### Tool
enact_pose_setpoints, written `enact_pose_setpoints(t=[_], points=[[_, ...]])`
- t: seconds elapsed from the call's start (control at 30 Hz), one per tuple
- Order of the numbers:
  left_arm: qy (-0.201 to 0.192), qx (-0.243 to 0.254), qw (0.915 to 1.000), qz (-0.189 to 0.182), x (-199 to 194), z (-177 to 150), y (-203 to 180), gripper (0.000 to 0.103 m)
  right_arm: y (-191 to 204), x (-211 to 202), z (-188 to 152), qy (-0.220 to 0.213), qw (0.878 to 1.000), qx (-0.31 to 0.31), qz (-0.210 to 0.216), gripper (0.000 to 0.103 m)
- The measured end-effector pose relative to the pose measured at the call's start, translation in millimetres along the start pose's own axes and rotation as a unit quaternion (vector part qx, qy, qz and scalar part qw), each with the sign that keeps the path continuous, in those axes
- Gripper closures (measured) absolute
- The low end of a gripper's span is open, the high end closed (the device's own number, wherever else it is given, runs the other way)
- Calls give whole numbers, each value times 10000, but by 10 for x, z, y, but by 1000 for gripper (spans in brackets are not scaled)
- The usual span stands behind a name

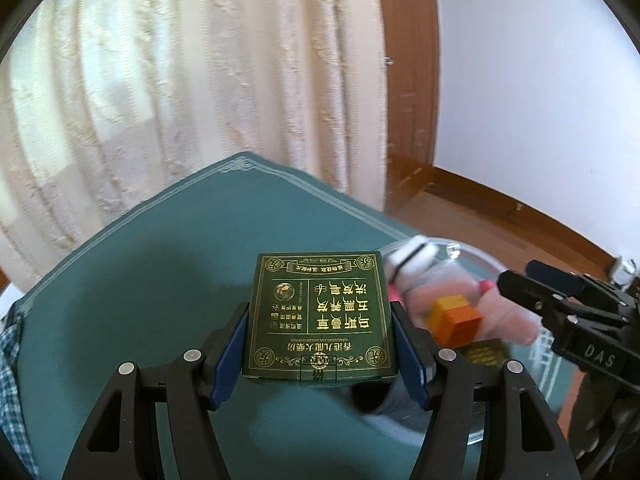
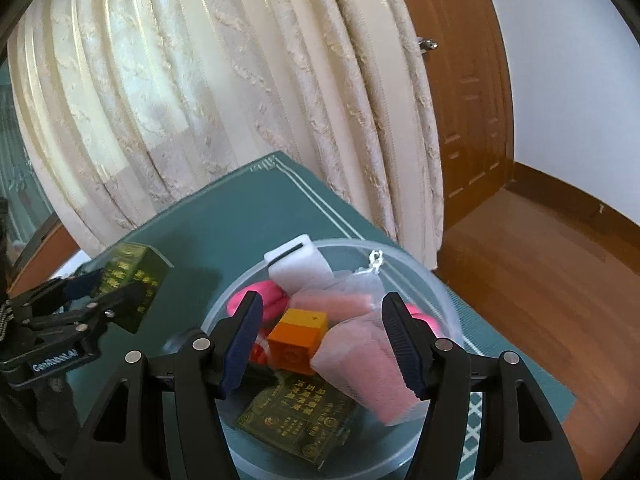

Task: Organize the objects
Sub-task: 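Open the right gripper to drop the orange block while the left drops the green box into the tub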

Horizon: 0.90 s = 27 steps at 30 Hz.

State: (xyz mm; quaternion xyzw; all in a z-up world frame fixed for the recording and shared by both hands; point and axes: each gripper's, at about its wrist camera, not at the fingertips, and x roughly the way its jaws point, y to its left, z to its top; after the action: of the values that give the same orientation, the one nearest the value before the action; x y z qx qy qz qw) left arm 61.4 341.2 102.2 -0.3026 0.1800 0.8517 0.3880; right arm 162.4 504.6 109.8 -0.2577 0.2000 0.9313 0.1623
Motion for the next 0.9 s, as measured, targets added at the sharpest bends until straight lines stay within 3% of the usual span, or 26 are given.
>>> enact_pose_setpoints(t=[0.2,0.5,0.57,0.63,0.9], points=[[119,-9,9986,-522,103,96,-254,34,-71,-115,61,-249,9997,78,-40,40],[487,41,9946,-914,430,144,-537,33,-167,-89,72,-214,9994,259,-113,40],[673,-55,9920,-1063,508,144,-539,24,-156,-81,74,-207,9994,262,-115,40],[665,-116,9920,-1067,524,130,-511,18,-162,-82,79,-204,9993,275,-120,40],[499,-224,9938,-967,402,166,-376,14,-241,-156,107,-335,9983,407,-233,40]])
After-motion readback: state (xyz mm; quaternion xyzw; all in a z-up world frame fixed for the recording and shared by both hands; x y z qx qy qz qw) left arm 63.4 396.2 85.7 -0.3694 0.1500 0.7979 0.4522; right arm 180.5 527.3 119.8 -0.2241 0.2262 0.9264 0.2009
